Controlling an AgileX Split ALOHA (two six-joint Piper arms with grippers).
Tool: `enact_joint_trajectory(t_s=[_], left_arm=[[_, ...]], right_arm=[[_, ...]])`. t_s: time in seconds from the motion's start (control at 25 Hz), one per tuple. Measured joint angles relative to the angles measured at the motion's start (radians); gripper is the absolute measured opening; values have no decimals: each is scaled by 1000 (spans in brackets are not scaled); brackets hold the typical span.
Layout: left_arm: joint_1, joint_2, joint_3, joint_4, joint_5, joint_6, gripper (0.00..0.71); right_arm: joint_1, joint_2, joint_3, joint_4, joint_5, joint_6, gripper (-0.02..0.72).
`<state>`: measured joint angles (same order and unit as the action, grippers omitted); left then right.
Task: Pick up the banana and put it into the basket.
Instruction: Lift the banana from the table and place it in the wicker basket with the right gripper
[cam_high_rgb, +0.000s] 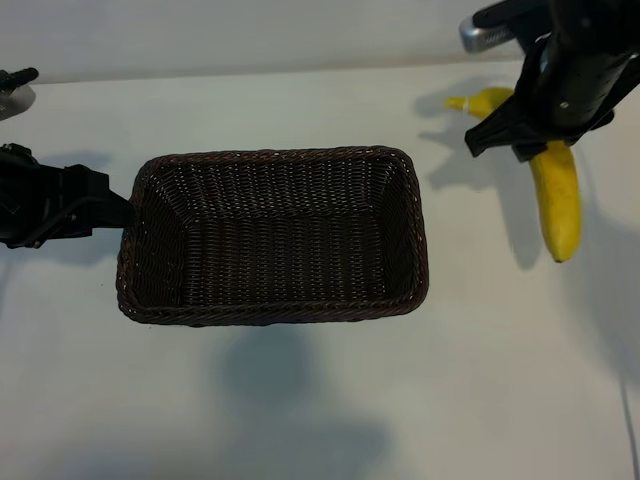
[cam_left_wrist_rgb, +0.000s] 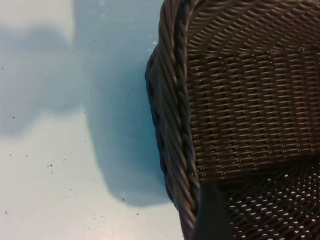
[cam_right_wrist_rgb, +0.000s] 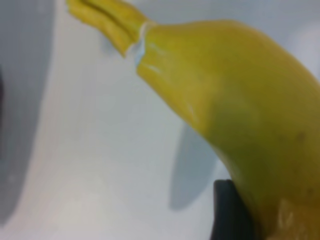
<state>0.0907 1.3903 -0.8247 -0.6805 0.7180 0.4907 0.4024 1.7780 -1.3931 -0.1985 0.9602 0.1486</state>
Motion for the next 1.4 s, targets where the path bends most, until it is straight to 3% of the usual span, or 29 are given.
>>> enact_joint_trajectory(t_s=[0.24, 0.36, 0.92, 1.4], left_arm=[[0, 0, 0, 0, 0, 4, 552], [0, 0, 0, 0, 0, 3, 552], [0, 0, 0, -6, 0, 3, 547], [0, 0, 0, -20, 2, 3, 547]], right_arm=[[9, -32, 0, 147, 0, -117, 426], [42, -32, 0, 184, -9, -139, 426], [275, -19, -33, 199, -101, -162, 426], [322, 137, -193, 206, -85, -251, 426]])
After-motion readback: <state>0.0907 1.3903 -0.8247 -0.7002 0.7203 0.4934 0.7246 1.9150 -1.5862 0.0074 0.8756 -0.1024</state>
